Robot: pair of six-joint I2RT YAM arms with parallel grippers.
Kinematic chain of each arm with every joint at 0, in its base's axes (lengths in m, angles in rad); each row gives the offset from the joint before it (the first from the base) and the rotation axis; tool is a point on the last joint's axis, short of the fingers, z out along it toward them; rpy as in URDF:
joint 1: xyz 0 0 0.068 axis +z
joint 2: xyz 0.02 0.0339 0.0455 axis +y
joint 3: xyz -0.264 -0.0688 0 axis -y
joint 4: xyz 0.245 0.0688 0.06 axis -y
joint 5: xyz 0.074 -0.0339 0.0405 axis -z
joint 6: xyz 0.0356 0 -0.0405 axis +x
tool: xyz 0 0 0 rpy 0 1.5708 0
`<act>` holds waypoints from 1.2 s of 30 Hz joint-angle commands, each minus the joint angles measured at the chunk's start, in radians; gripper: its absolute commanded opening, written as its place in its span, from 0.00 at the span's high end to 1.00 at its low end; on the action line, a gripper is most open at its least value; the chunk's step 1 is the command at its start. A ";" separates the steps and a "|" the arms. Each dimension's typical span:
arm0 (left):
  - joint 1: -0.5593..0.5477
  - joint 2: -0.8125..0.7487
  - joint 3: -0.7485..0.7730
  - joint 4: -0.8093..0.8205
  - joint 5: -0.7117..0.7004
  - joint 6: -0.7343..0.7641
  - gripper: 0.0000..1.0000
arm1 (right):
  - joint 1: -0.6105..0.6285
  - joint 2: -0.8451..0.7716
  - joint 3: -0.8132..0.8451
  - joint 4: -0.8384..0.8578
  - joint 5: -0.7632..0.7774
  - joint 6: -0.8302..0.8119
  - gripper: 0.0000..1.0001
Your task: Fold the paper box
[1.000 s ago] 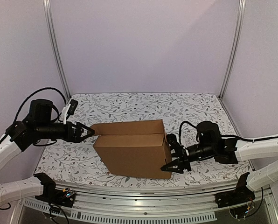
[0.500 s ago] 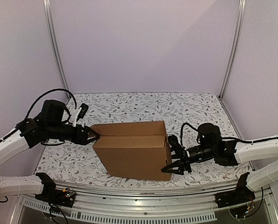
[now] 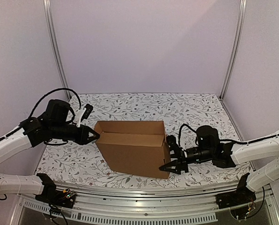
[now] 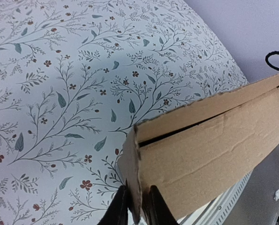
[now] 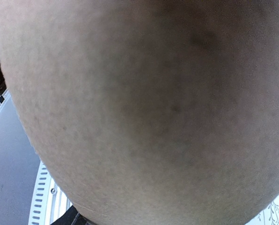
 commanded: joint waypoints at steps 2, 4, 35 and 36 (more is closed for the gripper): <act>-0.033 0.026 0.033 -0.010 -0.052 0.013 0.90 | -0.010 0.046 -0.012 0.112 0.030 0.023 0.58; -0.035 0.030 0.042 -0.021 -0.071 0.017 0.91 | -0.009 0.052 -0.015 0.118 0.031 0.026 0.58; -0.088 0.082 0.091 -0.064 -0.138 0.028 1.00 | 0.033 0.093 -0.024 0.142 0.102 0.002 0.57; -0.091 0.082 0.091 -0.064 -0.143 0.030 1.00 | 0.037 0.098 -0.026 0.151 0.109 0.001 0.57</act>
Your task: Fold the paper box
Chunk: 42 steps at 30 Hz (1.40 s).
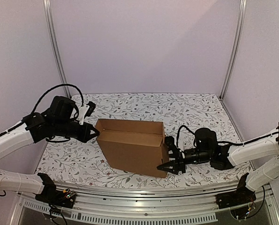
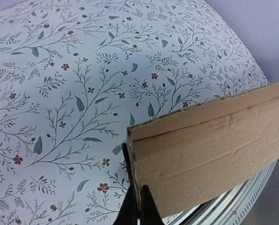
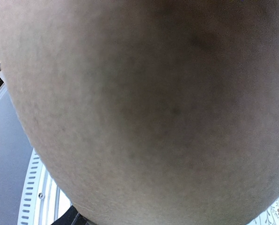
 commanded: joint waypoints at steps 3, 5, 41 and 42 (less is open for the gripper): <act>-0.044 0.008 0.015 -0.025 -0.018 0.005 1.00 | 0.026 0.043 -0.012 0.066 0.076 -0.003 0.54; -0.048 0.008 0.014 -0.028 -0.019 -0.001 1.00 | 0.028 0.050 -0.018 0.081 0.091 0.003 0.54; -0.246 0.008 -0.032 -0.075 -0.219 -0.110 1.00 | 0.028 -0.085 -0.086 0.125 0.301 0.132 0.01; -0.250 0.013 -0.028 -0.074 -0.221 -0.114 1.00 | 0.028 -0.095 -0.087 0.117 0.310 0.132 0.01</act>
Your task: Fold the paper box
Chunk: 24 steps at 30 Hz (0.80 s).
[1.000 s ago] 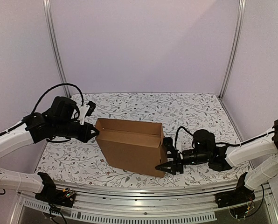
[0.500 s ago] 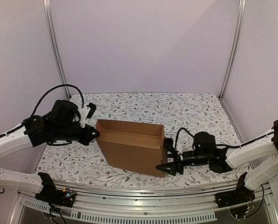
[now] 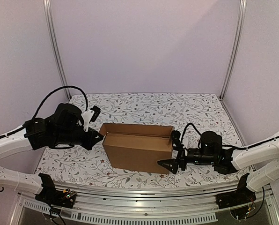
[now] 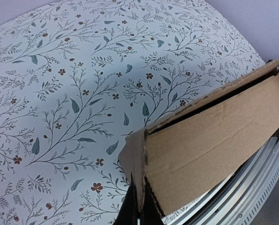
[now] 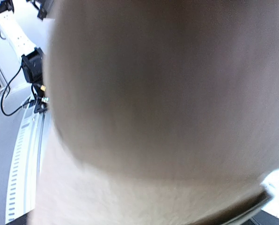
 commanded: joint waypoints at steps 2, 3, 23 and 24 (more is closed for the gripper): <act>-0.043 0.044 0.001 -0.079 0.007 -0.043 1.00 | 0.000 -0.070 -0.014 -0.021 0.065 0.024 0.01; -0.047 0.048 0.008 -0.077 0.007 -0.042 1.00 | -0.001 -0.081 -0.014 -0.030 0.072 0.025 0.01; -0.084 0.133 0.087 -0.089 -0.046 -0.112 1.00 | -0.001 -0.485 0.132 -0.699 0.226 0.216 0.01; -0.086 0.140 0.091 -0.089 -0.044 -0.116 1.00 | -0.001 -0.484 0.152 -0.738 0.224 0.226 0.01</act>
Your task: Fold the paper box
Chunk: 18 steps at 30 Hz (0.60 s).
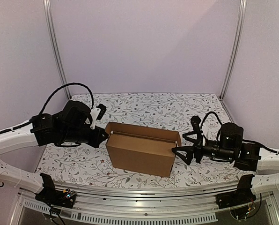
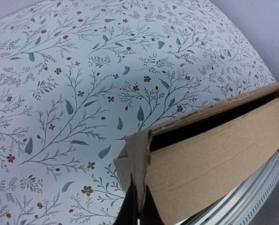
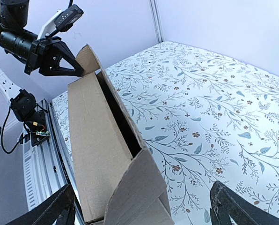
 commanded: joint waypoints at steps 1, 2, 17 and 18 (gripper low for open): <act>-0.027 0.039 0.014 -0.082 0.017 -0.033 1.00 | -0.001 -0.020 0.107 -0.263 0.027 0.092 0.01; -0.029 0.045 0.018 -0.081 0.018 -0.036 1.00 | -0.001 -0.022 0.122 -0.284 0.030 0.106 0.01; -0.055 0.083 0.011 -0.081 0.006 -0.068 1.00 | 0.046 0.042 0.340 -0.576 0.195 0.222 0.56; -0.056 0.083 0.011 -0.081 0.004 -0.070 1.00 | 0.053 0.049 0.351 -0.588 0.198 0.224 0.61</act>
